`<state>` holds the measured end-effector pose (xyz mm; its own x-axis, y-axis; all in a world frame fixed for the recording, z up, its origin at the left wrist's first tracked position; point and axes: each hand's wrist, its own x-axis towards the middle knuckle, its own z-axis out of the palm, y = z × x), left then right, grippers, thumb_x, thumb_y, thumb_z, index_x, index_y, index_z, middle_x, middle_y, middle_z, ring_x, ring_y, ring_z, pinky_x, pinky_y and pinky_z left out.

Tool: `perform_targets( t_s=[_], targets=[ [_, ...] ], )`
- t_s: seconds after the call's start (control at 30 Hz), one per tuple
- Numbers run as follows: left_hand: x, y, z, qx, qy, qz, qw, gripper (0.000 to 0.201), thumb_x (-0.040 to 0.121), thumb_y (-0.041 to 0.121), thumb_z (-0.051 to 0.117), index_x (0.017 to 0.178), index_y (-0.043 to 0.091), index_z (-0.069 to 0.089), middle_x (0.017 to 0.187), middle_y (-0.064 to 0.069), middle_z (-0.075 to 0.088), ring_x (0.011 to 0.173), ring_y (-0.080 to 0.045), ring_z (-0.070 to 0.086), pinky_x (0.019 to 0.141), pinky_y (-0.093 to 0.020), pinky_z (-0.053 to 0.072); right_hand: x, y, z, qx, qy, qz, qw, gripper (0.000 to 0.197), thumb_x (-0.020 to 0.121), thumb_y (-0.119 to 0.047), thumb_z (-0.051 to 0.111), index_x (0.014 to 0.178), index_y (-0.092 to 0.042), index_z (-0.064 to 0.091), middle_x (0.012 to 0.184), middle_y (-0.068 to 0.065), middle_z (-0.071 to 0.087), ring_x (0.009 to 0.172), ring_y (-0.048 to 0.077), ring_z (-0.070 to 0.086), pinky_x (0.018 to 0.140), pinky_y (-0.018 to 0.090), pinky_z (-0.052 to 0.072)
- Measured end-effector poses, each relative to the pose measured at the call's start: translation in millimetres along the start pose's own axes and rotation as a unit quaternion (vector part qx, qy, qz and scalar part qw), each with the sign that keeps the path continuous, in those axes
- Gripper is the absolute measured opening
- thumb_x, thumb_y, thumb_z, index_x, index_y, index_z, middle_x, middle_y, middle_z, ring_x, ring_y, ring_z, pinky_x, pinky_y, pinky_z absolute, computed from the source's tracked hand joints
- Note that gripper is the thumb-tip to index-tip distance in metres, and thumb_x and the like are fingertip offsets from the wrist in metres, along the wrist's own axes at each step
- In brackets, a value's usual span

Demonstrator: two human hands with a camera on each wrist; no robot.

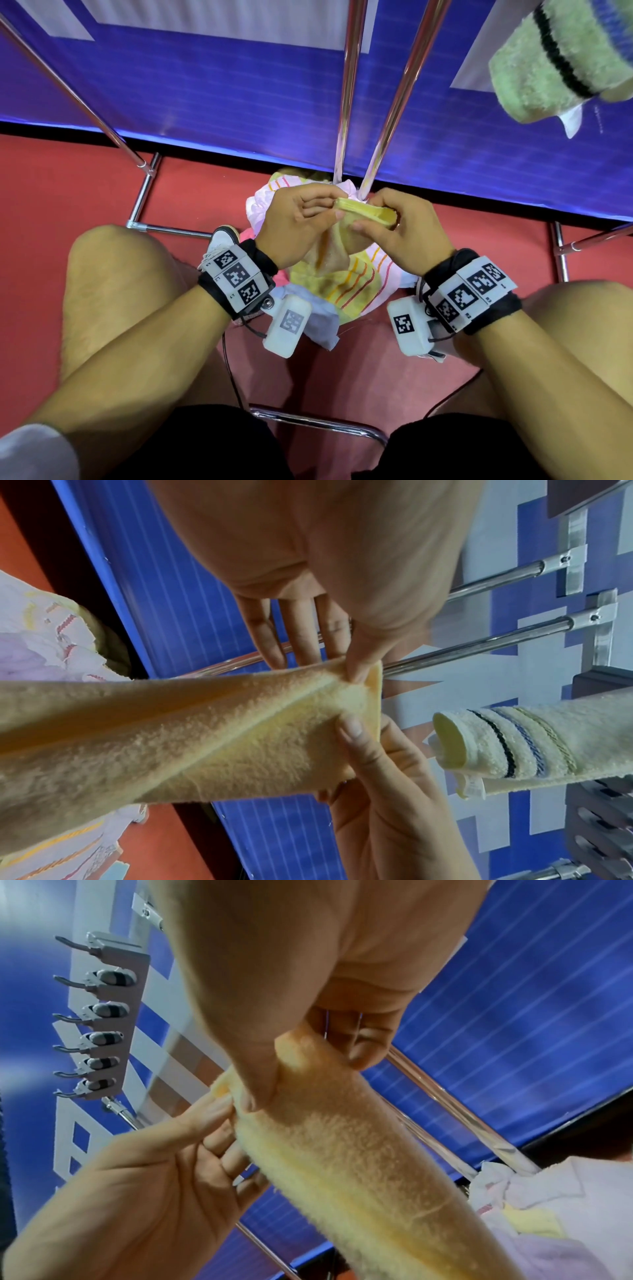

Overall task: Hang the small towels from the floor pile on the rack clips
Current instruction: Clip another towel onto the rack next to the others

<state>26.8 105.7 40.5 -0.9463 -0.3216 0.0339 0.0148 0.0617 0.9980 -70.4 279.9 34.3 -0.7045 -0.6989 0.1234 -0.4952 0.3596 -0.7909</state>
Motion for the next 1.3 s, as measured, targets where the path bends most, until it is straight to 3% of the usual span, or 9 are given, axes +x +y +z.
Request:
perform_targets(
  t_s=[0.1, 0.27, 0.37, 0.47, 0.63, 0.83, 0.93, 1.13, 1.3],
  targets=[
    [2, -2, -6, -0.001, 0.017, 0.01, 1.0, 0.025, 0.08, 0.001, 0.07, 0.093, 0.021, 0.069, 0.088, 0.016, 0.072, 0.088, -0.008, 0.067, 0.085, -0.022, 0.054, 2, -4, 1, 0.082, 0.007, 0.022, 0.996, 0.024, 0.077, -0.024, 0.083, 0.079, -0.014, 0.061, 0.066, -0.011, 0.054, 0.06, 0.002, 0.046, 0.059, 0.019, 0.037],
    [0, 1, -10, -0.015, 0.02, 0.026, 0.999, 0.025, 0.083, -0.003, 0.067, 0.096, 0.019, 0.066, 0.089, 0.016, 0.072, 0.089, -0.006, 0.066, 0.084, -0.022, 0.052, 5, -12, -3, 0.142, 0.071, 0.036, 0.987, 0.023, 0.069, -0.032, 0.085, 0.073, -0.027, 0.063, 0.07, -0.008, 0.064, 0.066, 0.026, 0.06, 0.063, 0.043, 0.051],
    [-3, 9, -9, -0.025, 0.026, 0.029, 0.999, 0.023, 0.083, 0.001, 0.067, 0.096, 0.02, 0.066, 0.086, 0.013, 0.073, 0.087, -0.006, 0.068, 0.082, -0.023, 0.052, 3, -20, -8, 0.121, 0.078, 0.022, 0.989, 0.019, 0.071, -0.03, 0.085, 0.076, -0.032, 0.067, 0.072, -0.01, 0.067, 0.067, 0.026, 0.062, 0.065, 0.042, 0.053],
    [-9, 23, -6, -0.031, 0.024, 0.038, 0.999, 0.02, 0.082, 0.004, 0.067, 0.096, 0.019, 0.066, 0.084, 0.012, 0.073, 0.086, -0.007, 0.068, 0.082, -0.026, 0.053, -5, -33, -12, 0.07, 0.079, 0.004, 0.994, 0.017, 0.075, -0.024, 0.083, 0.089, -0.021, 0.074, 0.08, -0.006, 0.07, 0.074, 0.021, 0.064, 0.072, 0.038, 0.053],
    [-21, 58, -8, -0.026, 0.007, 0.049, 0.998, 0.02, 0.081, 0.008, 0.066, 0.095, 0.021, 0.066, 0.082, 0.017, 0.072, 0.086, -0.001, 0.067, 0.082, -0.021, 0.053, -17, -63, -25, 0.073, 0.078, 0.024, 0.994, 0.011, 0.078, -0.026, 0.082, 0.074, -0.027, 0.072, 0.067, 0.001, 0.067, 0.063, 0.008, 0.053, 0.065, 0.031, 0.046],
    [-23, 132, -16, -0.024, 0.003, 0.096, 0.995, 0.018, 0.078, 0.012, 0.068, 0.092, 0.023, 0.068, 0.087, 0.007, 0.071, 0.086, -0.008, 0.066, 0.08, -0.027, 0.054, -10, -134, -78, -0.023, 0.116, -0.073, 0.99, 0.016, 0.081, -0.031, 0.079, 0.079, -0.017, 0.074, 0.065, -0.002, 0.065, 0.059, 0.009, 0.051, 0.06, 0.021, 0.041],
    [-20, 177, -15, -0.033, 0.008, 0.133, 0.99, 0.019, 0.078, 0.011, 0.066, 0.094, 0.021, 0.067, 0.085, 0.001, 0.069, 0.082, -0.006, 0.064, 0.079, -0.029, 0.054, -4, -171, -106, -0.038, 0.14, -0.121, 0.982, 0.014, 0.083, -0.029, 0.076, 0.084, -0.015, 0.073, 0.069, -0.006, 0.064, 0.062, 0.007, 0.051, 0.061, 0.023, 0.042],
    [-16, 270, -12, -0.04, 0.002, 0.198, 0.979, 0.022, 0.081, 0.007, 0.067, 0.094, 0.024, 0.069, 0.083, 0.004, 0.071, 0.083, -0.013, 0.066, 0.082, -0.045, 0.054, -1, -245, -166, -0.032, 0.197, -0.166, 0.966, 0.004, 0.086, -0.019, 0.073, 0.088, -0.016, 0.072, 0.077, -0.015, 0.065, 0.071, -0.001, 0.057, 0.068, 0.016, 0.044],
    [-9, 352, -10, -0.028, -0.02, 0.249, 0.968, 0.023, 0.089, -0.002, 0.064, 0.099, 0.018, 0.068, 0.089, 0.001, 0.071, 0.085, -0.012, 0.066, 0.072, -0.033, 0.055, 4, -310, -215, -0.007, 0.232, -0.191, 0.954, 0.012, 0.084, -0.009, 0.075, 0.089, -0.019, 0.069, 0.078, -0.014, 0.064, 0.069, -0.006, 0.057, 0.068, 0.014, 0.046]
  ],
)
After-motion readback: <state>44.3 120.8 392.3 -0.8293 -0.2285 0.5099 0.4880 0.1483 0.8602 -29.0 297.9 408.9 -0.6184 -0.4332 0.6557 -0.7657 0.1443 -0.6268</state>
